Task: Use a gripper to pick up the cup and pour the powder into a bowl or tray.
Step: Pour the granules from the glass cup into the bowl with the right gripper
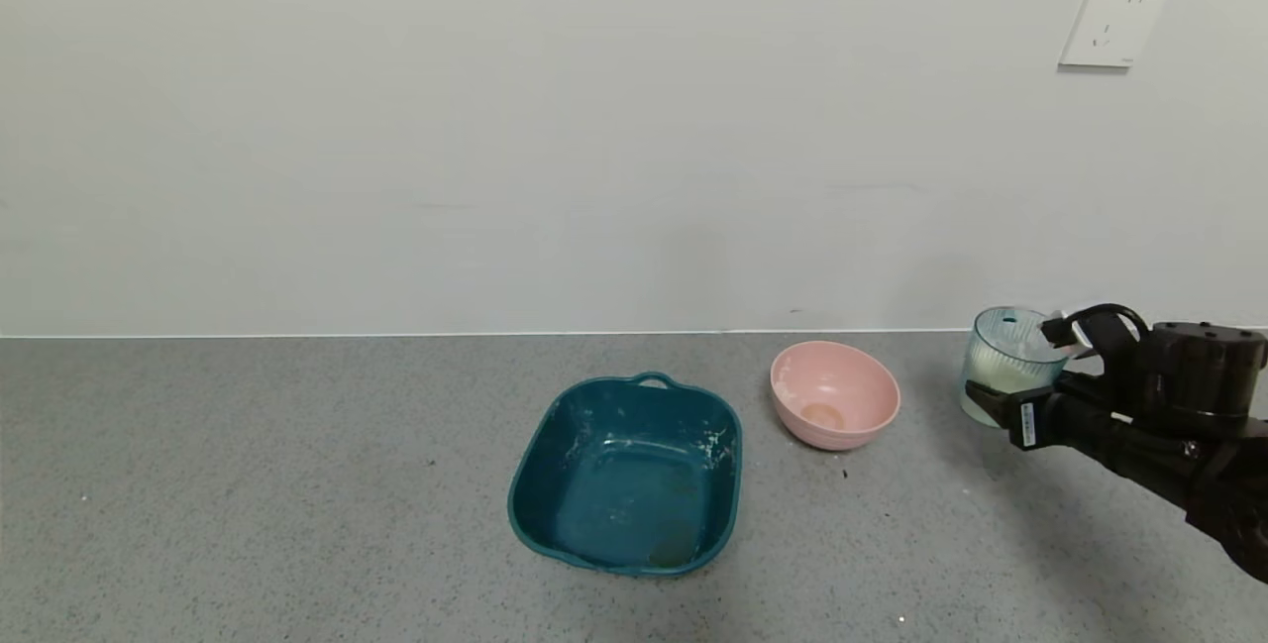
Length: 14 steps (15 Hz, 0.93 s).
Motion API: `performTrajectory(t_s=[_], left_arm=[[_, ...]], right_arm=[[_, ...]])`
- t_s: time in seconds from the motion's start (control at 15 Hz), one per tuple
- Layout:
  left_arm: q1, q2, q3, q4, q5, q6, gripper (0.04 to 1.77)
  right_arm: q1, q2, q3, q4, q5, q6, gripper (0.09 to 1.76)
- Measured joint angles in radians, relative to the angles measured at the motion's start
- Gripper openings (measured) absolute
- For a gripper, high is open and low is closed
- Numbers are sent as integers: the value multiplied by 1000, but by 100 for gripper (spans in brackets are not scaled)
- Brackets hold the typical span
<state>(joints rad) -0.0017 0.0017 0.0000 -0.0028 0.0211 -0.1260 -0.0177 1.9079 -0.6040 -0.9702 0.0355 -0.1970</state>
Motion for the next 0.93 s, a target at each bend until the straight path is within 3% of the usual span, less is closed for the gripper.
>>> performTrajectory(t_s=[0.47, 0.93], left_arm=[[0, 0, 0, 0, 0, 0, 172], [0, 0, 0, 0, 0, 0, 172]], right_arm=[[18, -24, -180, 181, -55, -147, 131], [94, -29, -321, 335, -203, -332, 131]])
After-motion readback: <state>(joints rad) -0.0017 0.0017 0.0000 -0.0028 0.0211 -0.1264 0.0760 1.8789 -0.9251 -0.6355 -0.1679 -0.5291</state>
